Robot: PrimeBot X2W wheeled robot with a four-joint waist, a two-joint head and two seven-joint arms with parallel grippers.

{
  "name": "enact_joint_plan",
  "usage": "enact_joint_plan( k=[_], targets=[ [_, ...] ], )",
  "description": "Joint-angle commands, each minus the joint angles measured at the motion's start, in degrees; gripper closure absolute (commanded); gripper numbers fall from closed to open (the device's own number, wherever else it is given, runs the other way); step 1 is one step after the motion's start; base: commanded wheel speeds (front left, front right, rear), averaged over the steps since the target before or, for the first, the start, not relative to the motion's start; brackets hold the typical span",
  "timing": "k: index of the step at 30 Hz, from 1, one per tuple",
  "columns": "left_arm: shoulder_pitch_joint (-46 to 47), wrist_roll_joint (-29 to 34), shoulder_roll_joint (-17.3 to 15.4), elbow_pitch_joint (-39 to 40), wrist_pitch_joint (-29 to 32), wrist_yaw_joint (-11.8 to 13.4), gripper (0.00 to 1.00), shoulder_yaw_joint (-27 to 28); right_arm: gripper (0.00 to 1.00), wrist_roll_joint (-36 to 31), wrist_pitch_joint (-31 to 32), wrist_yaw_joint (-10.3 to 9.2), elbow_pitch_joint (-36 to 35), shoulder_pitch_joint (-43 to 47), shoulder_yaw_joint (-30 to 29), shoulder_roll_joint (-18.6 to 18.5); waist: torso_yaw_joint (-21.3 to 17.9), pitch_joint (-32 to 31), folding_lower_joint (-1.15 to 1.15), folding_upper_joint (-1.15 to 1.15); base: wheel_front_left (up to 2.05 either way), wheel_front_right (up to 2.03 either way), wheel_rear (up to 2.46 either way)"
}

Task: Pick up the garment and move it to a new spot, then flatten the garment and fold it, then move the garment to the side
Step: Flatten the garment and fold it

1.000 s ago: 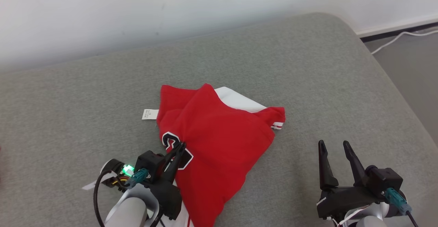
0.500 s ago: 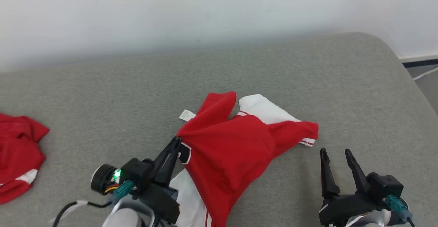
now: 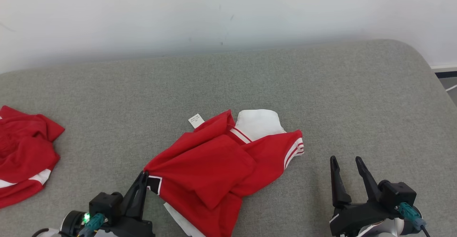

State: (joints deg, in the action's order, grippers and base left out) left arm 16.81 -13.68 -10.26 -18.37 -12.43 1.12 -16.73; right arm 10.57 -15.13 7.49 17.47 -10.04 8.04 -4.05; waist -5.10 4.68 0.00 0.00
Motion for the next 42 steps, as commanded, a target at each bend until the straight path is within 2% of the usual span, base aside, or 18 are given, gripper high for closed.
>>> enact_joint_plan(
  k=[1, 2, 3, 7, 13, 19, 25, 31, 42],
  targets=[
    [-0.41, 0.46, -0.42, -0.75, -0.61, 0.34, 0.90, 0.26, 0.00, 0.38, -0.15, 0.00, 0.15, -0.22, 0.15, -0.31, -0.13, 0.06, 0.00, 0.00, 0.00, 0.00, 0.00],
    [-0.25, 0.56, -0.33, -1.40, -1.03, 0.59, 0.27, 0.47, 0.00, 0.42, -0.16, 0.00, 0.21, -0.27, 0.19, -0.36, -0.18, 0.09, 0.00, 0.00, 0.00, 0.00, 0.00],
    [-0.15, 0.83, -0.37, -2.14, -1.38, 0.83, 0.00, 0.49, 0.00, 0.45, -0.16, 0.00, 0.20, -0.25, 0.20, -0.35, -0.22, 0.13, 0.00, 0.00, 0.00, 0.00, 0.00],
    [0.52, 1.17, 0.29, -2.23, -2.28, 1.23, 0.00, 0.58, 0.00, 0.26, -0.16, 0.00, 0.04, 0.08, -0.31, -0.38, 0.11, 0.33, 0.00, 0.00, 0.00, 0.00, 0.00],
    [0.93, 2.56, 1.13, 1.86, -2.73, 1.38, 0.00, -0.05, 0.00, 0.10, -0.16, 0.00, 0.17, -0.04, -0.25, -0.30, 0.69, 0.46, 0.00, 0.00, 0.00, 0.00, 0.00],
    [0.35, 5.08, 2.96, 6.01, -2.69, -0.11, 0.00, -5.15, 0.00, -0.06, -0.16, 0.00, 0.29, -0.02, 0.09, -0.23, 0.67, 0.29, 0.00, 0.00, 0.00, 0.00, 0.00],
    [-0.64, 7.48, 3.93, 7.63, 0.14, -1.67, 0.00, -11.30, 0.00, 0.27, -0.16, 0.00, 0.19, -0.06, 0.35, -0.29, -0.40, 0.64, 0.00, 0.00, 0.00, 0.00, 0.00],
    [-0.72, 9.18, 2.95, 5.84, 2.77, -2.52, 0.00, -14.51, 0.00, 0.73, -0.17, 0.00, 0.14, -0.40, 0.38, -0.38, -1.58, 1.24, 0.00, 0.00, 0.00, 0.00, 0.00],
    [4.29, 11.96, 2.08, -3.25, 1.61, -2.06, 0.00, -16.21, 0.00, 0.76, -0.17, 0.00, 0.47, -1.02, 0.75, -0.56, -3.06, 1.59, 0.00, 0.00, 0.00, 0.00, 0.00]
  ],
)
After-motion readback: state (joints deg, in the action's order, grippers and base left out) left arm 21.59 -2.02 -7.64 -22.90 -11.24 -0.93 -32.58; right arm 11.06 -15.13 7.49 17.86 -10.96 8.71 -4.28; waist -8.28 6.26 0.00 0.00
